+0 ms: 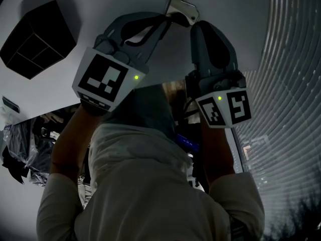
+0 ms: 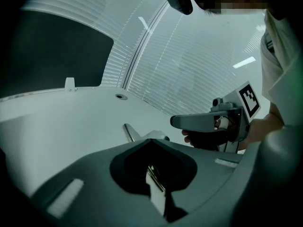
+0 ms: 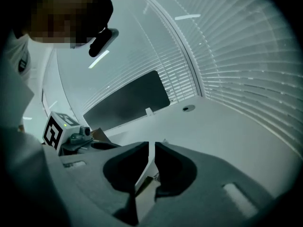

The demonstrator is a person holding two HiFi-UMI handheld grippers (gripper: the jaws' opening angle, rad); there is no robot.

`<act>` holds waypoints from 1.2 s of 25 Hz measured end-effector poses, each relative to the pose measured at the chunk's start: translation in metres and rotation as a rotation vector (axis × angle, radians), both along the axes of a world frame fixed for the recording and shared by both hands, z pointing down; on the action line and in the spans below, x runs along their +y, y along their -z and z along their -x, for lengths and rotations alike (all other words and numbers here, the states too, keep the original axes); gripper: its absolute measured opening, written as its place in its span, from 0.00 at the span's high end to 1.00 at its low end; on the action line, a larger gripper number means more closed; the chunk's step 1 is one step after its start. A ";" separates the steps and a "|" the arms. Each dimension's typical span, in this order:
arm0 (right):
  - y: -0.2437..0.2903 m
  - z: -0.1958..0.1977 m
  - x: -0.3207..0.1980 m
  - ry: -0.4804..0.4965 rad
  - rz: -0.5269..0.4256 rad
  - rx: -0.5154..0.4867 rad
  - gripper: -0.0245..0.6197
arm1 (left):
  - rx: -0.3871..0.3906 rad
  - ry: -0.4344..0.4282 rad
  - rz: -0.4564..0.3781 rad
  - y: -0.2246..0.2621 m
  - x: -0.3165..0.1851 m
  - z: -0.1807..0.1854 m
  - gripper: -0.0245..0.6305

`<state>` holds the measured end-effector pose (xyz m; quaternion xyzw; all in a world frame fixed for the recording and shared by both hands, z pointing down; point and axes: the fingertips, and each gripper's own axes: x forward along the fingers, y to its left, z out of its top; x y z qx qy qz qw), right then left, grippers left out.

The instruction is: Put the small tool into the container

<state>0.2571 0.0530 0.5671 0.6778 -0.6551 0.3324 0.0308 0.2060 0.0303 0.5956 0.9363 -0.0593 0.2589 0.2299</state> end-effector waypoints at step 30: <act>-0.054 0.007 -0.015 -0.073 0.063 -0.524 0.90 | -0.043 0.004 0.020 -0.033 -0.006 -0.005 0.96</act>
